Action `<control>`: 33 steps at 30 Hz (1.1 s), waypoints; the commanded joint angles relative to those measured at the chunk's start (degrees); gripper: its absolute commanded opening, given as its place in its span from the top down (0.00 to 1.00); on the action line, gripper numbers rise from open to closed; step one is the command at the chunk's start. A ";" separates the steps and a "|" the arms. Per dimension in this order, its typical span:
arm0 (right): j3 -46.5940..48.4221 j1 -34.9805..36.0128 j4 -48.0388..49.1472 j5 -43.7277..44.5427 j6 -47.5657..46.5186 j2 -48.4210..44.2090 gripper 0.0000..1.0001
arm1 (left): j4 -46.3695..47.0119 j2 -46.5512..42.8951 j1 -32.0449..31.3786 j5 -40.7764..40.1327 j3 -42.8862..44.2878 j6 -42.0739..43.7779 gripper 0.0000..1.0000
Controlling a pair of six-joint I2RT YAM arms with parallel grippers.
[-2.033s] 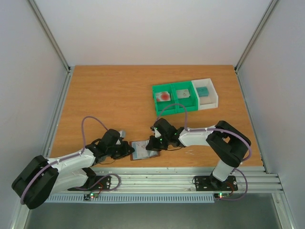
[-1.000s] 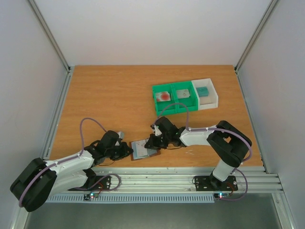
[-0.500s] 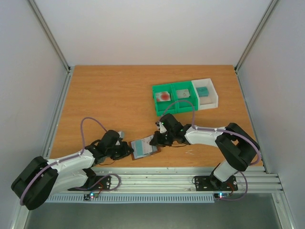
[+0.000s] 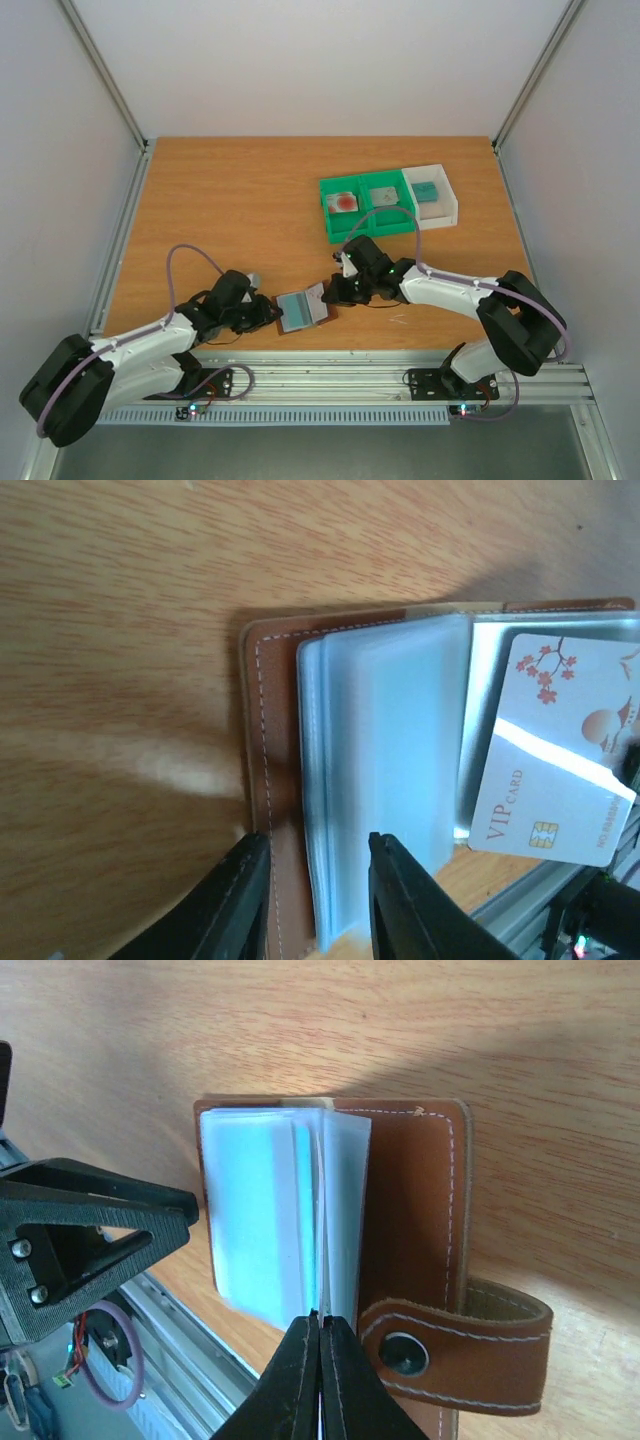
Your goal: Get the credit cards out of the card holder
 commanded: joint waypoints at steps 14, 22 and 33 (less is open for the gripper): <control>1.78 -0.29 3.04 -4.88 5.96 -11.33 0.99 | -8.79 -20.41 -0.11 2.72 5.94 -3.17 0.39; -1.51 -0.27 16.74 -9.64 16.19 -16.45 0.99 | 5.96 -26.36 -0.07 6.53 2.77 -9.39 0.36; -3.80 -0.30 26.00 -12.83 22.20 -16.52 0.99 | 15.28 -28.03 -0.11 8.18 1.49 -13.13 0.53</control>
